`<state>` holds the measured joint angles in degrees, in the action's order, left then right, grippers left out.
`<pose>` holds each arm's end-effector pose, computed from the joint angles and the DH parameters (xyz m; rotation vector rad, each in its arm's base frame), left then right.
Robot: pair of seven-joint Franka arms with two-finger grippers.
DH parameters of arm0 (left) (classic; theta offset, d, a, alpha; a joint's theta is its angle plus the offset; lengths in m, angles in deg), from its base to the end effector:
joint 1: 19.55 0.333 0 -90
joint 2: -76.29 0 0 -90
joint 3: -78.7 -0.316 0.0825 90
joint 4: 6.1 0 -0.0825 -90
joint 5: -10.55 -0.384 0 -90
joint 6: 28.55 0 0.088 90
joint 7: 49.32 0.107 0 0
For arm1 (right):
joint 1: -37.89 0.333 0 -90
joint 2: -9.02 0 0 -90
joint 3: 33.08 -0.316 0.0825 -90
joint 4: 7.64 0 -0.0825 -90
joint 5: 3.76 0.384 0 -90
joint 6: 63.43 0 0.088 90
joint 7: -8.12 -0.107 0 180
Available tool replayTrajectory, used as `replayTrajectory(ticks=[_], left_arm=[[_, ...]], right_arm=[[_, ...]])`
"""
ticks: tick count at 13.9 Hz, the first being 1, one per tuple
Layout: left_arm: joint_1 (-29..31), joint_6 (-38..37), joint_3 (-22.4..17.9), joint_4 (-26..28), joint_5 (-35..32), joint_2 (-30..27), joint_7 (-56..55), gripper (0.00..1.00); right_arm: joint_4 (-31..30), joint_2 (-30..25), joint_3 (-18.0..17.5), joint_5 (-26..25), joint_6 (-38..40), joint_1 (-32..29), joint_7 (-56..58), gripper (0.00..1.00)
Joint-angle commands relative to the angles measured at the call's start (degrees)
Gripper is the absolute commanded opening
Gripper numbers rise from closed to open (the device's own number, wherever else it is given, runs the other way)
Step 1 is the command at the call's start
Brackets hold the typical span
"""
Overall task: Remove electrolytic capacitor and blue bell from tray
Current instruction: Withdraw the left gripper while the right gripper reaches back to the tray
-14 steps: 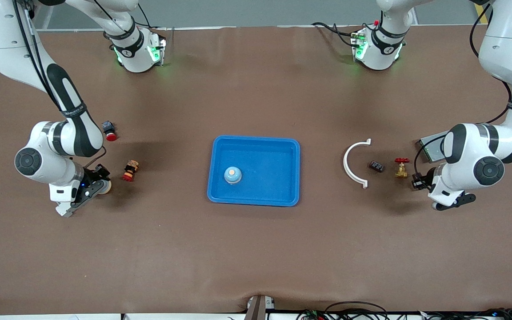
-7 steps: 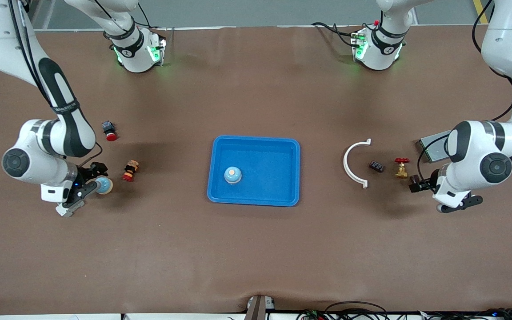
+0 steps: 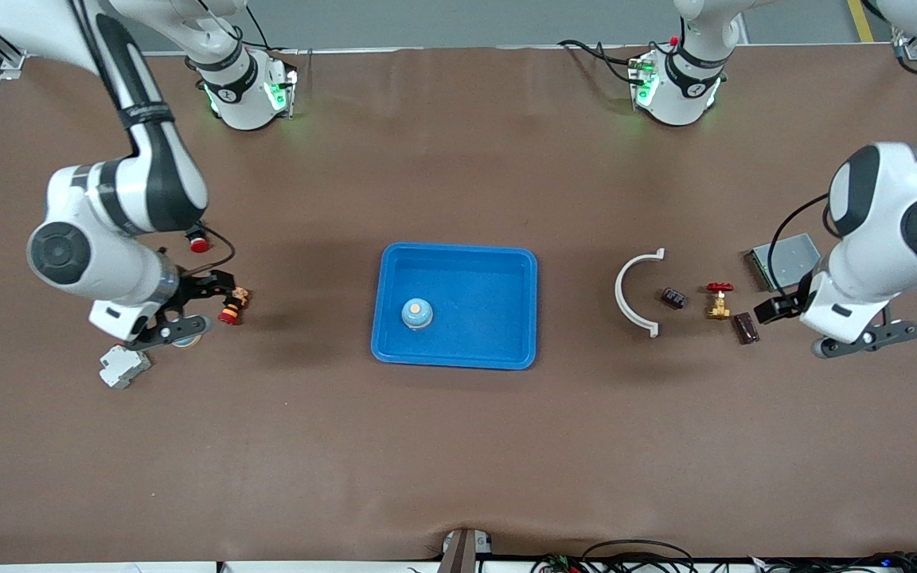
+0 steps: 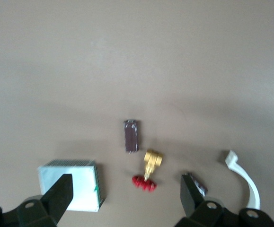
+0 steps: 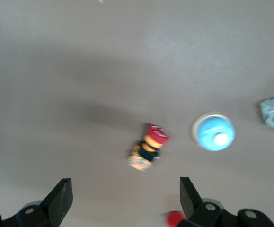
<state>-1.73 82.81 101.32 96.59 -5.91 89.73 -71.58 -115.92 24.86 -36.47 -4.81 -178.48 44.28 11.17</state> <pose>0.6136 -0.0181 0.4233 -2.9433 -0.2926 0.0274 0.5916 0.0992 0.3481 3.1020 0.3615 -0.2465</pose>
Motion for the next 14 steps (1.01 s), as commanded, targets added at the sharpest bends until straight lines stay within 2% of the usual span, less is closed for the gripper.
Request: replayTrajectory(ticks=[1, 3, 6, 9, 11, 12, 14], left_arm=[[0.38, -9.91, 2.24, -5.11, 1.86, -3.75, 0.82, 1.00], [0.55, -14.31, 2.25, -8.37, 5.73, -5.43, 1.34, 1.00], [0.64, -20.38, 2.25, -13.73, 7.94, -5.87, 2.93, 1.00], [0.56, -23.99, 2.25, -17.34, 9.87, -5.96, 3.97, 1.00], [0.56, -24.35, 1.72, -17.35, 10.40, -7.88, 7.48, 1.00], [0.03, -24.53, 0.76, -17.26, 10.40, -8.42, 9.07, 1.00], [-5.21, -26.45, -5.63, -16.65, 10.49, -10.44, 11.71, 1.00]], right_arm=[[-0.62, -0.91, -0.04, 4.28, -0.26, 3.35, -8.20, 1.00], [-0.36, -0.55, -0.12, 6.84, -1.40, 6.59, -13.91, 1.00], [0.26, -0.03, -0.04, 6.85, -6.49, 12.92, -24.72, 1.00], [3.14, 4.18, -0.04, 6.85, -10.80, 18.03, -33.25, 1.00], [7.62, 8.13, -0.04, 6.94, -11.08, 20.23, -37.30, 1.00], [9.38, 9.80, -0.04, 6.94, -11.08, 20.93, -38.89, 1.00], [12.46, 12.36, -0.04, 6.85, -11.16, 22.52, -42.31, 1.00]])
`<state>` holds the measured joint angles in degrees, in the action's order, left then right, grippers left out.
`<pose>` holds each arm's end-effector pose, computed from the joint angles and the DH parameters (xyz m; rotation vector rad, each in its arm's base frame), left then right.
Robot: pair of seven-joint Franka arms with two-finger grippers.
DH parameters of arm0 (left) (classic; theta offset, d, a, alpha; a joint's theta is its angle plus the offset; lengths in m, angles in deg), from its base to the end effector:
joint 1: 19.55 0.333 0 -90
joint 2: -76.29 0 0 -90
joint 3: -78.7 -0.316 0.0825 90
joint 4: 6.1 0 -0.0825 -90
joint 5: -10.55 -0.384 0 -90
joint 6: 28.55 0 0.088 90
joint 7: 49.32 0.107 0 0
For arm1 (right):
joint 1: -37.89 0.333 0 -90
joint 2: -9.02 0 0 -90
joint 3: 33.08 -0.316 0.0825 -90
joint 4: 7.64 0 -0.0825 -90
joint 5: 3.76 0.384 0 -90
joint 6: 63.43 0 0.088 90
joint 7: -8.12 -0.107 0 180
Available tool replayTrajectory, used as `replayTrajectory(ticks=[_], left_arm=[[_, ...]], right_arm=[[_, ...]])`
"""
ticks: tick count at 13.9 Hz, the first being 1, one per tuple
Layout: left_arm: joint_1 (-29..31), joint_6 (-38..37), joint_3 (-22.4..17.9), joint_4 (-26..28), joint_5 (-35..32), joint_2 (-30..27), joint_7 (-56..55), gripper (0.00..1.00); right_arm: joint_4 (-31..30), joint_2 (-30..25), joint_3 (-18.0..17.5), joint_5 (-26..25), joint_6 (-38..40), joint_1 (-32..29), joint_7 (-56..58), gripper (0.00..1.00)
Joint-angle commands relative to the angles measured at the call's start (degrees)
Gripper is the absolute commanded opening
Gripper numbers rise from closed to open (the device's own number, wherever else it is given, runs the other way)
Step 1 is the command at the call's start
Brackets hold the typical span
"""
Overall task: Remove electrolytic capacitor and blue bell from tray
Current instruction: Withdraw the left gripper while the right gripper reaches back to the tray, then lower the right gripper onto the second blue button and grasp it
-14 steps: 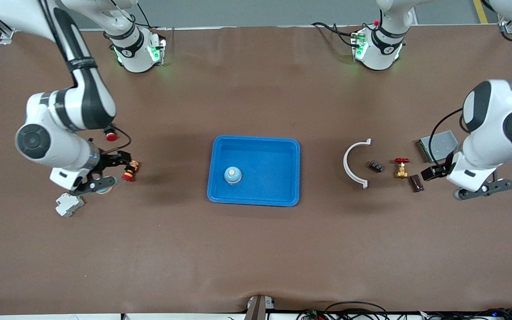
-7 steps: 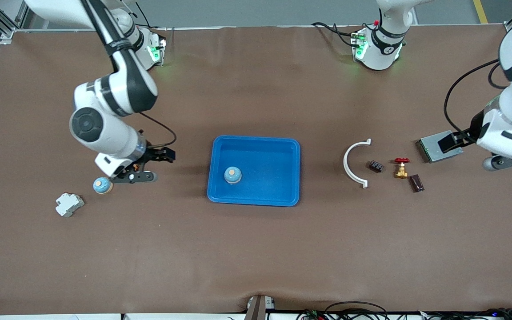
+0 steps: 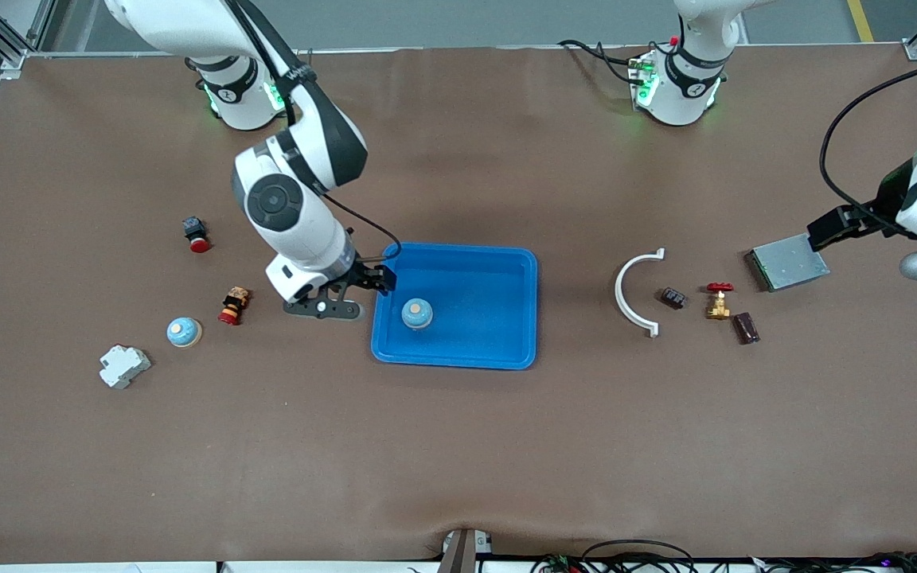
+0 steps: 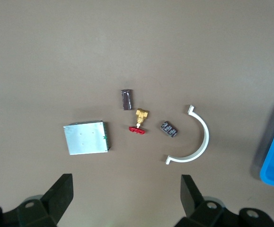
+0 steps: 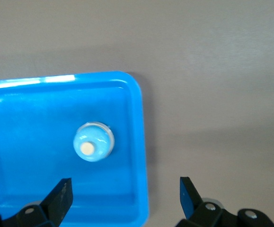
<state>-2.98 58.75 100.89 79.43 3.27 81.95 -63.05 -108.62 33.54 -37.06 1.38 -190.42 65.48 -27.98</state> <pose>0.5771 -0.0314 0.6055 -3.0343 -0.2192 0.0680 0.5608 0.3434 0.3266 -3.0351 0.2109 0.0522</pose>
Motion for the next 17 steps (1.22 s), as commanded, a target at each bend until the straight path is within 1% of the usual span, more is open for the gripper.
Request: replayTrajectory(ticks=[1, 3, 4, 5, 9, 11, 14, 17], left_arm=[[-6.18, -3.10, -8.28, 0.52, 1.92, -3.54, 4.15, 1.00], [-10.57, -3.20, -13.99, 0.78, 3.94, -5.38, 8.35, 1.00], [-14.16, -3.54, -17.59, 0.96, 4.03, -6.17, 9.94, 1.00], [-16.11, -3.90, -19.37, 1.13, 4.12, -6.88, 10.22, 1.00], [-16.66, -5.39, -19.38, 0.87, 5.00, -7.32, 10.31, 1.00], [-16.66, -5.39, -18.25, 0.87, 5.00, -7.24, 9.87, 1.00], [-16.31, -5.39, -18.06, 0.69, 5.87, -7.32, 10.13, 1.00], [-16.04, -5.48, -18.42, 0.52, 5.88, -7.50, 10.48, 1.00]], right_arm=[[6.49, 4.82, 0.55, 0.66, 0.69, 1.94, -4.14, 1.00], [8.07, 6.93, 0.63, 0.31, 0.43, 2.82, -4.59, 1.00], [9.04, 8.16, 0.63, 0.22, -0.18, 2.82, -4.59, 1.00], [9.57, 9.21, 0.63, 0.05, -1.06, 2.91, -4.51, 1.00], [10.98, 12.82, 0.81, -0.48, -3.26, 4.58, -4.50, 1.00], [10.98, 13.53, 0.81, -1.35, -4.14, 4.67, -4.42, 1.00], [10.98, 14.85, 0.90, -1.71, -5.54, 4.67, -4.07, 1.00], [10.98, 16.34, 0.90, -4.34, -5.99, 4.67, -4.15, 1.00]])
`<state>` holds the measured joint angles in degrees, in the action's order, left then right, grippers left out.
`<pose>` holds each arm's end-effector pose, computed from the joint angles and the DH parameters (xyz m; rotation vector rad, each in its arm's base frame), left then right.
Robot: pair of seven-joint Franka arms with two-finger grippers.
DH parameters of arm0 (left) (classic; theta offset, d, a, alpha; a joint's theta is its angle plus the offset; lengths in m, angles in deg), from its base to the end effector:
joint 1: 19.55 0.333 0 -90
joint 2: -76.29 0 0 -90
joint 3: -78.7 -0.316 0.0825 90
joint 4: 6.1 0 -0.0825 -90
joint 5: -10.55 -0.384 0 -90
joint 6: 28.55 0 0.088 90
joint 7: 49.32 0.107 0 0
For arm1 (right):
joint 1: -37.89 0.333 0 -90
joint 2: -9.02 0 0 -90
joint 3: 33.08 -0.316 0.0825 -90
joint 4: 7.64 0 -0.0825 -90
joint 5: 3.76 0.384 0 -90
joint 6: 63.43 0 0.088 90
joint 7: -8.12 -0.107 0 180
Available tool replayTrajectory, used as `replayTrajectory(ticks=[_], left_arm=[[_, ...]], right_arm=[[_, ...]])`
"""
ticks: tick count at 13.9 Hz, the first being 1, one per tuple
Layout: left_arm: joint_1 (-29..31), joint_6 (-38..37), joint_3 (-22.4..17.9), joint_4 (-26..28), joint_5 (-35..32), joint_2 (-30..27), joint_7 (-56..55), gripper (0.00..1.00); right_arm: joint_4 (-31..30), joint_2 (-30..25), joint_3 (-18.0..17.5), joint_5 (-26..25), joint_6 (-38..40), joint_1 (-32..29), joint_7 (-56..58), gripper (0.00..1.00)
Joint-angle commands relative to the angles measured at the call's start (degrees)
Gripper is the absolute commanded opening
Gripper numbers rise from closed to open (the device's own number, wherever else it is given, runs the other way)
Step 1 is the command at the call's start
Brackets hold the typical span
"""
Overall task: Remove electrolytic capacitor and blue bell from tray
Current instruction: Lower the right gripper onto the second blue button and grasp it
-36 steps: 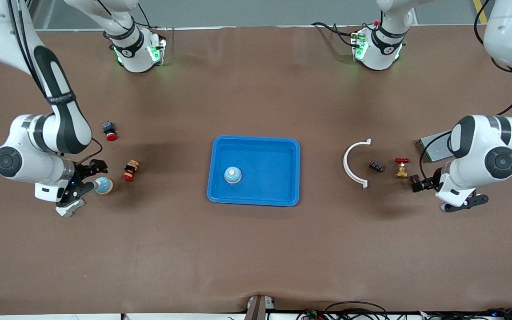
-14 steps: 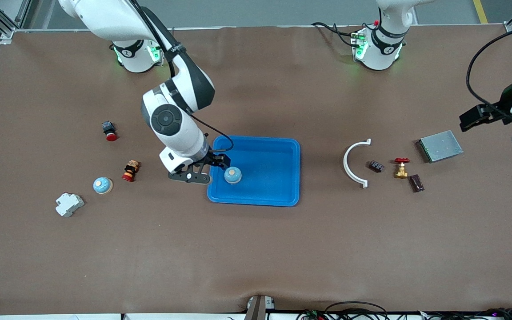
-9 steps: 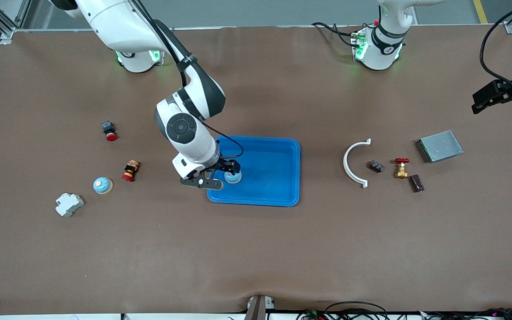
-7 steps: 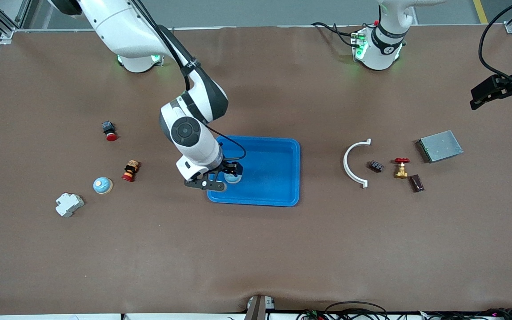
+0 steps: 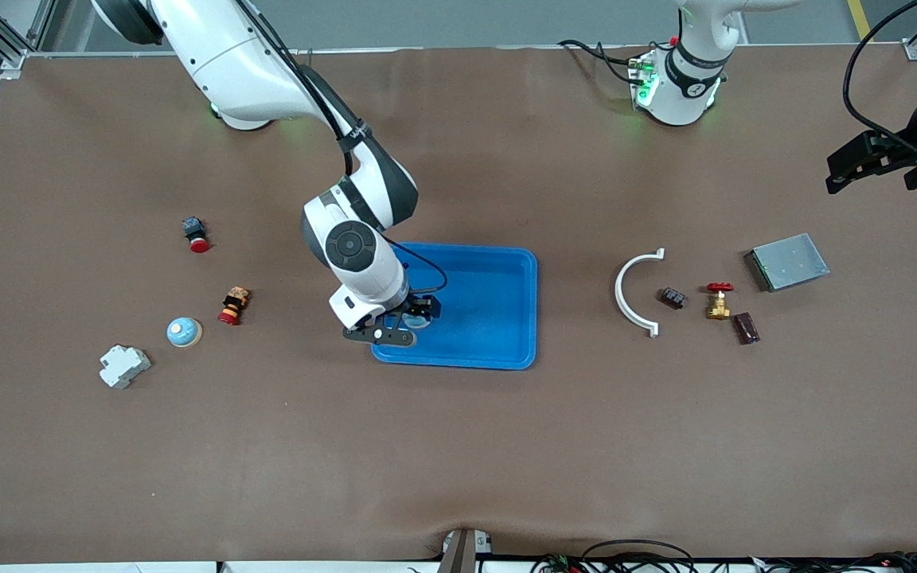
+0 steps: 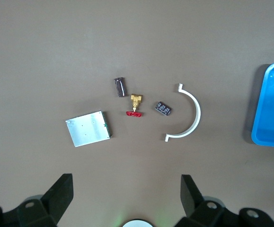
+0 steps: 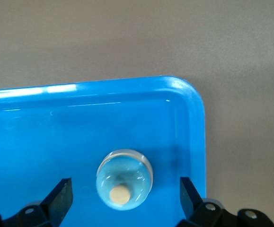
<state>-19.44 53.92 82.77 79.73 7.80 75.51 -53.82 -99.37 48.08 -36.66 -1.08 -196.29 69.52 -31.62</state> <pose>0.5358 -0.0317 0.6547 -3.0890 -0.0227 0.0639 0.5746 0.3993 0.2350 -3.0543 0.1910 0.0240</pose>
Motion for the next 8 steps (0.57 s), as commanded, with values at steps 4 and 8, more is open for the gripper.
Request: replayTrajectory(ticks=[4, 8], left_arm=[[0.42, -0.65, -0.29, 0.21, 1.43, -1.06, 1.25, 1.00], [0.33, -0.65, -0.21, 0.21, 2.05, -1.06, 1.16, 1.00]], right_arm=[[1.73, 2.86, 0.51, -1.89, -0.12, 0.71, -0.59, 1.00], [1.82, 3.82, 0.42, -1.80, -1.26, 1.94, -0.77, 1.00]])
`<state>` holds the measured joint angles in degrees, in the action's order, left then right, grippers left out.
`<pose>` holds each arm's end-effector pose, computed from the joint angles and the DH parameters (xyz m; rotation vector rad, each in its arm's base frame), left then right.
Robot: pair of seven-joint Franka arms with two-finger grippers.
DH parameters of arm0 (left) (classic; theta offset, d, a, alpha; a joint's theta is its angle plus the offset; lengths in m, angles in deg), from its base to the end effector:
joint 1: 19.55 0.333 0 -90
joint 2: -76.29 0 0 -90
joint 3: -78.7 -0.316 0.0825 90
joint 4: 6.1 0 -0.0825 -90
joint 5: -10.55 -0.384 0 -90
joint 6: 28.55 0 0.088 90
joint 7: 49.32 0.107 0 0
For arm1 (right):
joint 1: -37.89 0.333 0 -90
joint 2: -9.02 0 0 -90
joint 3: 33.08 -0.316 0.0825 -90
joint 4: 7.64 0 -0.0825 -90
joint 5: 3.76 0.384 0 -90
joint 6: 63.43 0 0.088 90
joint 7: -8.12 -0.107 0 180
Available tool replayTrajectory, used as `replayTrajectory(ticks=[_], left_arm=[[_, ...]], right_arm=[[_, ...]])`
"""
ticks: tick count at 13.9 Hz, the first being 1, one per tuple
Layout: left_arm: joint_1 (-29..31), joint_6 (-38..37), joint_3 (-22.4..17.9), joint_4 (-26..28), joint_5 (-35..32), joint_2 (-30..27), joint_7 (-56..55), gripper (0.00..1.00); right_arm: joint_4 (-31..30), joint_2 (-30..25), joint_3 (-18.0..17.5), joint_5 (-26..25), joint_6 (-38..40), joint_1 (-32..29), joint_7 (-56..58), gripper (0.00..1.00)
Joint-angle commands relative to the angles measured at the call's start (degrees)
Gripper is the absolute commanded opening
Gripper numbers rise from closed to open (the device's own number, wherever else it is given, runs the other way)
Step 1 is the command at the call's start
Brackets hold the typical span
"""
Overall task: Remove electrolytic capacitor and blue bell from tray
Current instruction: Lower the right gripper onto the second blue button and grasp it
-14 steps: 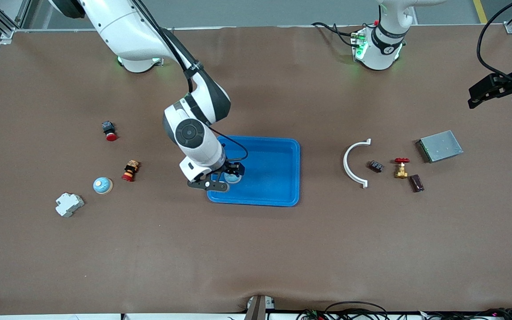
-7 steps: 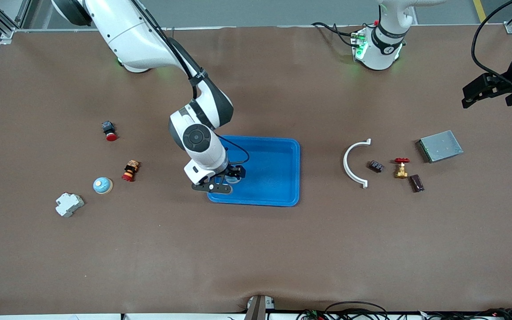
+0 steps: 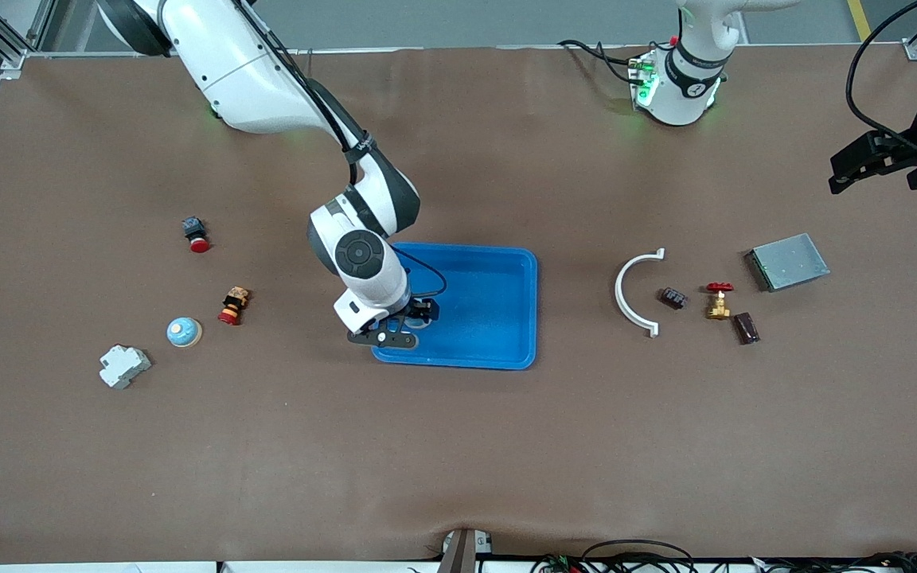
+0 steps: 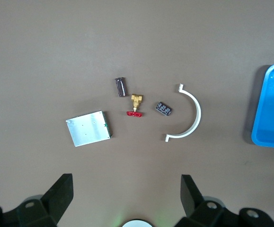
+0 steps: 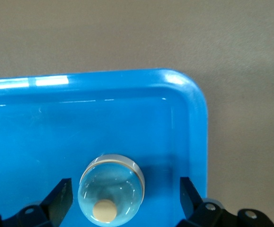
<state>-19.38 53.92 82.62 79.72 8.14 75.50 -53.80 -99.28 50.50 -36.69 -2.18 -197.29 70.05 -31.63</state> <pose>0.5358 -0.0305 0.6548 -3.0950 -0.0268 0.0643 0.5689 0.4033 0.2078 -3.0798 0.1611 0.0411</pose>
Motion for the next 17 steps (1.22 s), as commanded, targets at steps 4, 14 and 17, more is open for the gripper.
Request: replayTrajectory(ticks=[4, 14, 17], left_arm=[[0.28, -0.65, 0.12, 0.23, 1.72, -1.05, 1.15, 1.00], [0.19, -1.80, 0.12, 0.32, 1.63, -1.49, 1.06, 1.00], [0.19, -1.80, 0.12, 0.41, 1.72, -1.40, 1.06, 1.00]], right_arm=[[1.73, 2.37, 0.45, -0.79, -1.40, 1.85, -0.77, 1.00], [1.73, 4.04, 0.53, -0.79, -2.81, 2.91, -0.68, 0.95], [1.73, 4.04, 0.53, -0.79, -2.81, 2.82, -0.42, 0.36]])
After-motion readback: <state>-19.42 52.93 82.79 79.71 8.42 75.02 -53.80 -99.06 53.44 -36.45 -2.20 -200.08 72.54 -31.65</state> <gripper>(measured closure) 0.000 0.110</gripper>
